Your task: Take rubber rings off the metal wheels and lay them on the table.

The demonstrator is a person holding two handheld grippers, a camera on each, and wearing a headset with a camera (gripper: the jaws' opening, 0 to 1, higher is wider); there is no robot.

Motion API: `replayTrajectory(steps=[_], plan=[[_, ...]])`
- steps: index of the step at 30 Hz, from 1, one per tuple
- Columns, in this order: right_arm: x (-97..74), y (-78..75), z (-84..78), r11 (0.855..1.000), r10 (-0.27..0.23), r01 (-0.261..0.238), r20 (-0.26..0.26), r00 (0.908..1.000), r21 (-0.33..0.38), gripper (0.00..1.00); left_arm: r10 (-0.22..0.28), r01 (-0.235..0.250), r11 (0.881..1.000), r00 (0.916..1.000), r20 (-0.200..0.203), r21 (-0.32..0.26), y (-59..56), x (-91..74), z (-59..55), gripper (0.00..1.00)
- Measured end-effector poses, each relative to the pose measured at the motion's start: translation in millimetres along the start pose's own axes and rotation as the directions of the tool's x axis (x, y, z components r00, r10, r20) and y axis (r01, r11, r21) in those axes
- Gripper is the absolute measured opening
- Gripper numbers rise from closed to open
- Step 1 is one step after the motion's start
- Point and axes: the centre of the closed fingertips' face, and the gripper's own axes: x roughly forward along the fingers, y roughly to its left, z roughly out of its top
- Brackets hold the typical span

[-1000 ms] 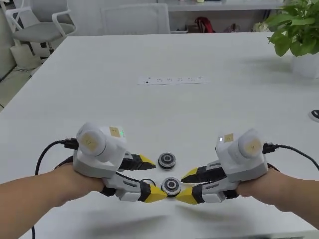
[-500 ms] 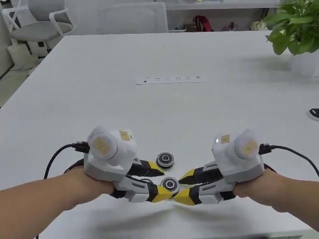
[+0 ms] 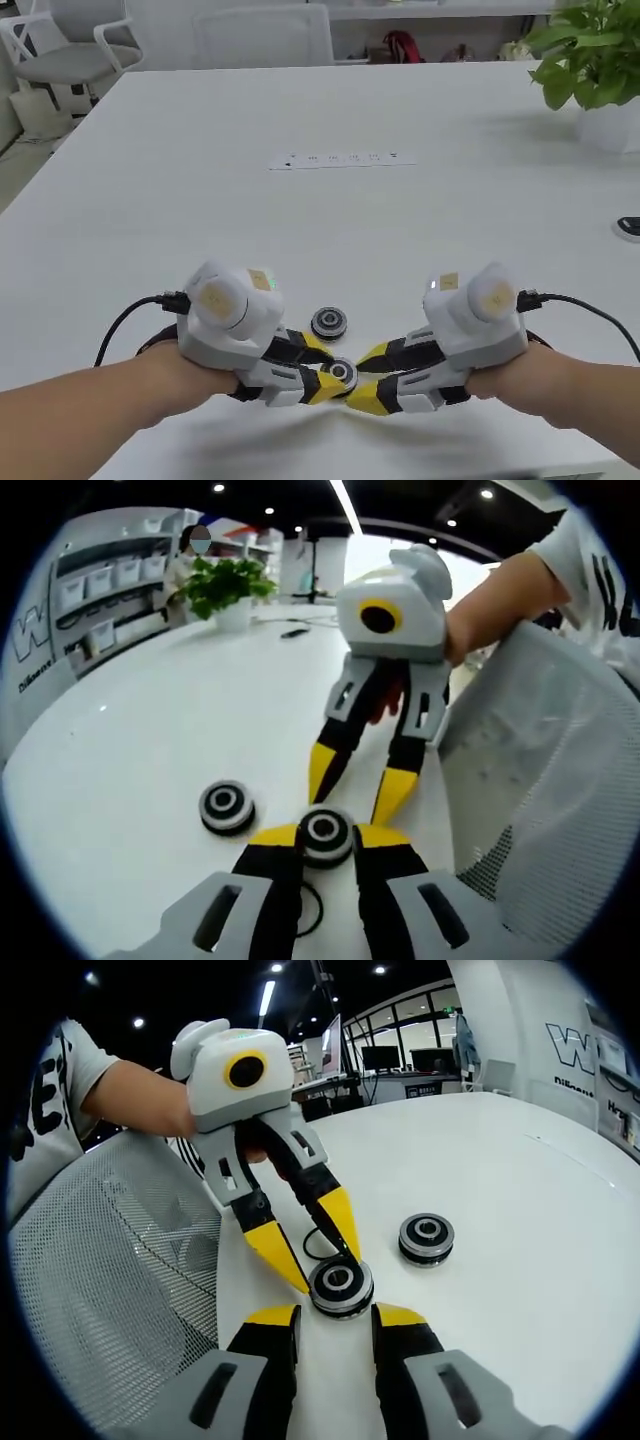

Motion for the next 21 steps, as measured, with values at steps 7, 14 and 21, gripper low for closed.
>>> replayTrajectory(steps=[7,14,21], plan=[[1.4,0.7,-0.5,1.0,0.002,-0.002,-0.002,1.0,-0.001,0.26,0.024,-0.023,0.999,0.9997,-0.006,0.026,2.8,1.9,0.0,0.14],[2.8,0.6,1.7,1.0,0.0,0.0,0.004,1.0,0.002,0.27,0.048,-0.047,0.998,0.9989,-0.005,0.048,2.9,2.9,0.0,0.14],[5.3,-1.8,6.2,1.0,-0.012,0.012,0.017,0.9998,0.005,0.28,0.057,-0.057,0.998,0.9984,0.003,0.038,3.1,2.9,0.0,0.14]])
